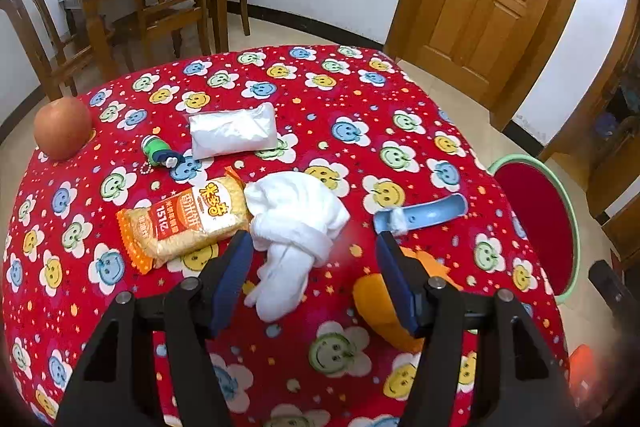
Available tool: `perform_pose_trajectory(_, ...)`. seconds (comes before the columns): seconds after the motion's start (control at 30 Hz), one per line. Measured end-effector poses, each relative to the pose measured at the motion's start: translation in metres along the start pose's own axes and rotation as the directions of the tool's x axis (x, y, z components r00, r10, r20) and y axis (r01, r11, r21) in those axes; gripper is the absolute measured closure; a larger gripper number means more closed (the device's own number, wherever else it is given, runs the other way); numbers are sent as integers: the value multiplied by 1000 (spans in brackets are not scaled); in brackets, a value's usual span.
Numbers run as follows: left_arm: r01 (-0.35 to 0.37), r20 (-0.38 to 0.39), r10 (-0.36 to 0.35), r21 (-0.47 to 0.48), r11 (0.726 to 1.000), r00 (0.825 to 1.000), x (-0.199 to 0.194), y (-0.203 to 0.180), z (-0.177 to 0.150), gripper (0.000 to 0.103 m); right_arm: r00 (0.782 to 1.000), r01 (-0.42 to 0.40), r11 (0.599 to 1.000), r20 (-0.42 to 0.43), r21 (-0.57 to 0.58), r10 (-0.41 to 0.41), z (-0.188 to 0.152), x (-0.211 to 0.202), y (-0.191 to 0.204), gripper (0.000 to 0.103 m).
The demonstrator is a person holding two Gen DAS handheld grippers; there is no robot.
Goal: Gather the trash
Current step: 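Move both tools back over the table toward the remaining trash, then grasp the white cloth with the left gripper while the right grasps the orange bow-shaped bag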
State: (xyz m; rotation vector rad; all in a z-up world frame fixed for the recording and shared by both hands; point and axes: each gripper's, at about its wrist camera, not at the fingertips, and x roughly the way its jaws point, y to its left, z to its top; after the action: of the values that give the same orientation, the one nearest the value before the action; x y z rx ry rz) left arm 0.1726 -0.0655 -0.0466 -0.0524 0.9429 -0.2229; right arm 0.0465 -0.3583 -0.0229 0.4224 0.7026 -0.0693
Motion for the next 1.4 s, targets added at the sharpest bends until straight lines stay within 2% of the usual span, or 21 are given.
perform_pose_trajectory(0.1, -18, -19, 18, 1, 1000, 1000, 9, 1, 1, 39, 1000, 0, 1000, -7, -4, 0, -1, 3, 2, 40)
perform_pose_trajectory(0.17, -33, -32, 33, 1, 999, 999, 16, 3, -1, 43, 1000, -1, 1000, -11, -6, 0, -1, 4, 4, 40)
perform_pose_trajectory(0.23, -46, -38, 46, 2, 999, 998, 20, 3, -2, 58, 1000, -2, 1000, -15, -8, 2, -2, 6, 5, 40)
perform_pose_trajectory(0.3, -59, -31, 60, 12, 998, 998, 21, 4, -3, 66, 1000, -3, 1000, -19, -11, 3, -3, 6, 6, 40)
perform_pose_trajectory(0.43, -28, -16, 28, 10, 1000, 999, 14, 7, -4, 79, 1000, -5, 1000, -24, -14, 5, -5, 6, 8, 40)
perform_pose_trajectory(0.8, 31, 45, -31, -19, 999, 999, -30, 14, -11, 80, 999, -30, 999, -31, -35, 29, -9, 5, 22, 40)
perform_pose_trajectory(1.1, -7, 75, 12, -77, 997, 997, -59, 39, -24, 80, 995, -77, 993, -66, -87, 71, -16, 12, 54, 40)
perform_pose_trajectory(1.4, -60, 52, 69, -159, 985, 996, -61, 74, -40, 80, 982, -136, 978, -149, -159, 113, -31, 36, 97, 40)
